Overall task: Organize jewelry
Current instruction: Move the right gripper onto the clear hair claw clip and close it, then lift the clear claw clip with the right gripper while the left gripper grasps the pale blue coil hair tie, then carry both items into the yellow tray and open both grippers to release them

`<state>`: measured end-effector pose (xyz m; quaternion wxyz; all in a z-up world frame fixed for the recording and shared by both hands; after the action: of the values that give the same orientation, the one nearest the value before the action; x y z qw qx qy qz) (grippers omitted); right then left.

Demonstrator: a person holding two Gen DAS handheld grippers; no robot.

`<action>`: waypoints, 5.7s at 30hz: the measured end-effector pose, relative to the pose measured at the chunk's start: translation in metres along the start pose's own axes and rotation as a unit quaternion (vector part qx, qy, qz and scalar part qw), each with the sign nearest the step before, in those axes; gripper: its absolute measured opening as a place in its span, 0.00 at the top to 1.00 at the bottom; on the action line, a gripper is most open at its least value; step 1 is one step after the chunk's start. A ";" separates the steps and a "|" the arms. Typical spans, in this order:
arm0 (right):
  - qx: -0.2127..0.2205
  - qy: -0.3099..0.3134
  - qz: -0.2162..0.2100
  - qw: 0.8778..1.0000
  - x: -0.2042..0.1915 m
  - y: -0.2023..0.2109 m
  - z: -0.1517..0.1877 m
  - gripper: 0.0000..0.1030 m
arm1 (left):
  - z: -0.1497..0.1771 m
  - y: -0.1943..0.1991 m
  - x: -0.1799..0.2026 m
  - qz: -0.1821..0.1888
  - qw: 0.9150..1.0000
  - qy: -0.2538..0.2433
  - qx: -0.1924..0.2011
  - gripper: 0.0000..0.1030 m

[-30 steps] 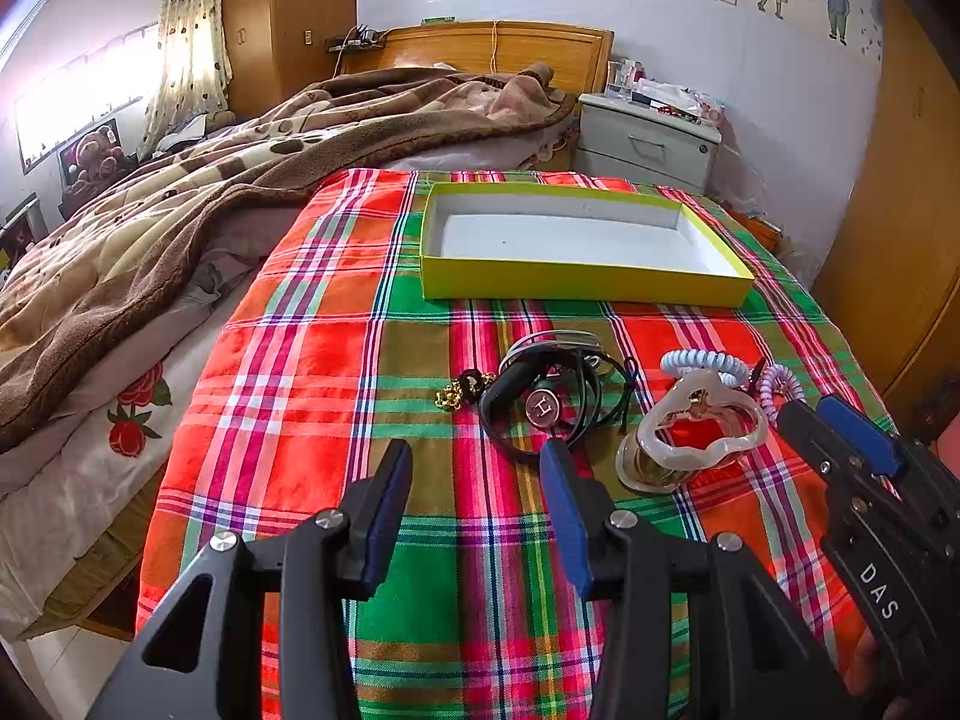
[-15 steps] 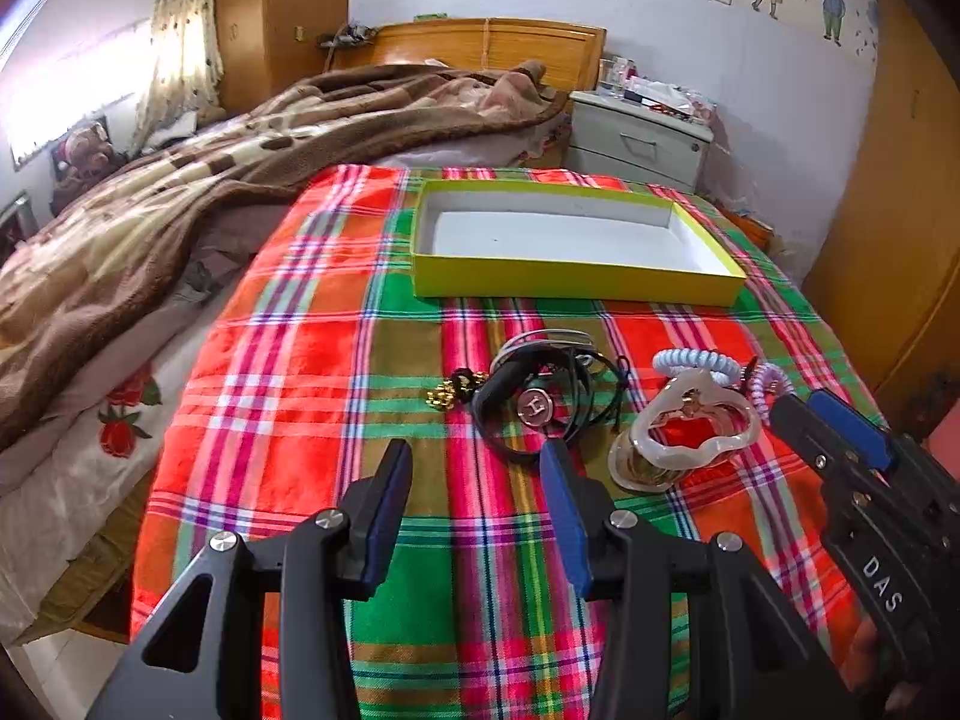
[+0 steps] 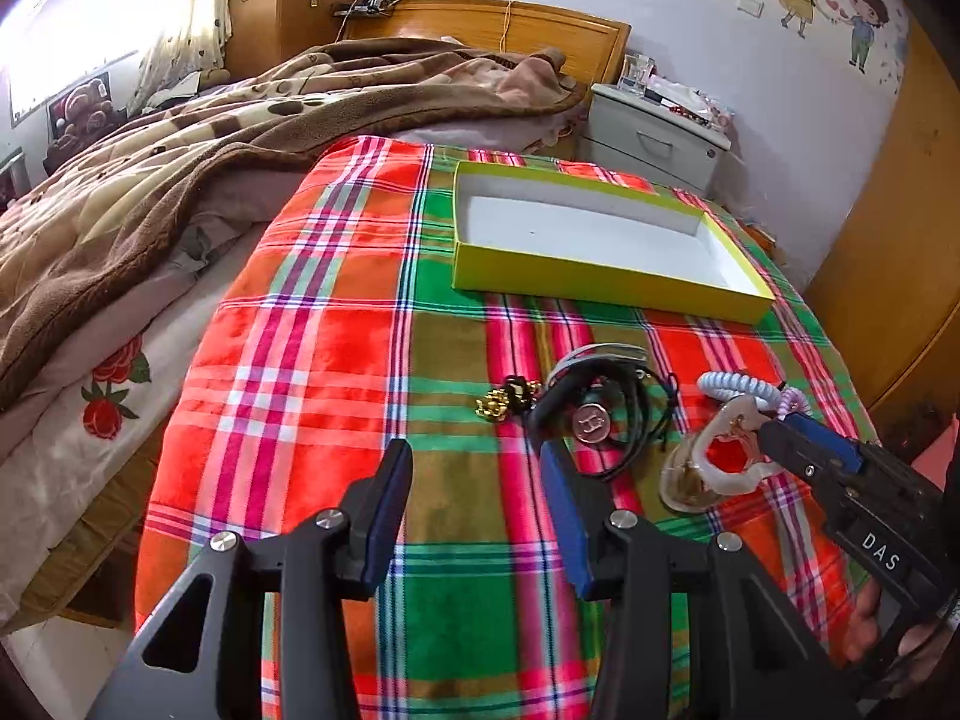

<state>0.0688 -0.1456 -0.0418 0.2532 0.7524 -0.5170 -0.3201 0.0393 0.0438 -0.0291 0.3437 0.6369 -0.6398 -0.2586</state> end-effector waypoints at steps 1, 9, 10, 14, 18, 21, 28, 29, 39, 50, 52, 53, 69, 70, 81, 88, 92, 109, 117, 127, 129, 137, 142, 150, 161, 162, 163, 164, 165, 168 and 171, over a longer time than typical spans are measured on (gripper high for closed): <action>-0.004 0.003 0.002 1.000 0.000 -0.001 -0.001 0.65 | 0.000 0.000 -0.001 0.003 1.000 0.002 -0.001 0.55; -0.059 0.002 -0.030 0.998 0.007 -0.014 -0.007 0.65 | 0.000 -0.003 -0.001 0.009 1.000 -0.001 -0.010 0.55; -0.059 0.007 -0.025 0.998 0.007 -0.013 -0.008 0.65 | -0.001 -0.004 -0.002 0.010 1.000 0.000 -0.011 0.55; -0.059 0.016 -0.029 0.998 0.006 -0.009 -0.005 0.70 | -0.002 -0.006 -0.002 0.017 1.000 0.003 -0.017 0.55; -0.045 0.011 -0.030 0.998 0.008 -0.006 -0.007 0.84 | -0.003 -0.008 -0.002 0.017 1.000 0.002 -0.021 0.55; -0.038 -0.002 -0.039 0.999 0.014 -0.002 -0.007 0.88 | -0.004 -0.008 -0.002 0.020 0.999 0.002 -0.026 0.55; -0.020 -0.027 -0.062 0.997 0.022 0.011 -0.002 1.00 | -0.006 -0.010 0.000 0.016 0.999 0.001 -0.030 0.55; -0.015 -0.031 -0.066 0.997 0.024 0.016 -0.001 1.00 | -0.006 -0.010 0.001 0.015 0.999 0.000 -0.030 0.55; -0.008 0.089 -0.058 0.994 -0.001 0.015 -0.016 0.75 | -0.007 -0.010 0.009 0.013 0.999 -0.009 -0.031 0.55; -0.078 0.170 -0.088 0.978 -0.026 -0.027 -0.016 0.66 | -0.007 -0.012 0.015 0.028 0.999 -0.015 -0.038 0.55; -0.079 0.174 -0.089 0.978 -0.026 -0.026 -0.015 0.66 | -0.008 -0.012 0.015 0.034 0.999 -0.012 -0.039 0.55; -0.079 0.176 -0.087 0.977 -0.026 -0.025 -0.015 0.74 | -0.008 -0.012 0.016 0.034 0.999 -0.014 -0.039 0.55; -0.018 0.082 -0.144 0.986 0.007 0.027 -0.001 0.93 | -0.020 -0.005 0.035 0.056 0.997 -0.039 -0.037 0.55; -0.011 0.073 -0.144 0.987 0.012 0.033 0.000 0.93 | -0.022 -0.004 0.038 0.059 0.997 -0.042 -0.036 0.55; 0.083 -0.046 -0.087 0.992 0.082 0.091 0.005 0.93 | -0.030 -0.028 0.109 0.115 0.985 -0.113 -0.070 0.55; 0.097 -0.073 -0.076 0.990 0.100 0.100 0.008 0.93 | -0.034 -0.053 0.126 0.091 0.985 -0.118 -0.087 0.55; 0.100 -0.084 -0.075 0.989 0.113 0.102 0.010 0.93 | -0.034 -0.063 0.129 0.087 0.984 -0.117 -0.098 0.61; 0.098 -0.096 -0.070 0.988 0.124 0.098 0.009 0.93 | -0.035 -0.083 0.139 0.058 0.983 -0.146 -0.098 0.90; 0.103 -0.092 -0.059 0.989 0.119 0.101 -0.001 0.93 | -0.046 -0.070 0.133 0.070 0.985 -0.136 -0.081 0.90; 0.114 -0.094 -0.043 0.988 0.110 0.097 -0.029 0.93 | -0.071 -0.047 0.119 0.086 0.988 -0.116 -0.048 0.90; 0.116 -0.094 -0.037 0.988 0.110 0.094 -0.040 0.93 | -0.078 -0.046 0.115 0.087 0.989 -0.111 -0.044 0.90; 0.100 -0.087 -0.028 0.991 0.104 0.067 -0.075 0.93 | -0.116 -0.046 0.095 0.087 0.993 -0.081 -0.023 0.90; 0.087 -0.094 -0.020 0.992 0.107 0.044 -0.098 0.93 | -0.143 -0.054 0.083 0.079 0.994 -0.069 -0.014 0.90; 0.058 -0.094 -0.013 0.994 0.107 -0.003 -0.133 0.93 | -0.173 -0.085 0.062 0.074 0.996 -0.045 -0.020 0.90; 0.004 -0.104 -0.008 0.995 0.112 -0.066 -0.147 0.93 | -0.181 -0.139 0.044 0.054 0.997 -0.028 -0.056 0.90; 0.001 -0.105 -0.007 0.994 0.112 -0.069 -0.147 0.93 | -0.181 -0.143 0.042 0.055 0.996 -0.027 -0.059 0.90; -0.002 -0.105 -0.006 0.994 0.112 -0.073 -0.147 0.93 | -0.181 -0.147 0.041 0.054 0.996 -0.024 -0.062 0.90; -0.004 -0.106 -0.005 0.994 0.113 -0.076 -0.148 0.93 | -0.181 -0.150 0.039 0.053 0.996 -0.022 -0.065 0.90; -0.006 -0.107 -0.003 0.994 0.114 -0.079 -0.149 0.93 | -0.181 -0.153 0.037 0.051 0.996 -0.021 -0.067 0.90; -0.013 -0.105 0.004 0.994 0.116 -0.088 -0.149 0.93 | -0.180 -0.161 0.035 0.051 0.996 -0.019 -0.073 0.90; -0.012 -0.101 0.011 0.995 0.118 -0.090 -0.150 0.93 | -0.180 -0.167 0.035 0.047 0.996 -0.020 -0.078 0.90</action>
<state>0.2668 -0.2185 -0.0318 0.2123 0.7070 -0.5447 -0.3980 0.2861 0.0192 -0.0406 0.3910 0.5721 -0.6535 -0.3046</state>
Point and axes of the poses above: each gripper's, at about its wrist camera, not at the fingertips, and y roughly against the way its jaws point, x to its right, z to its underside, the point moved 4 cm from there along -y, roughly the way its jaws point, and after that the axes turned 2 degrees about -z, right-handed, at the moved point
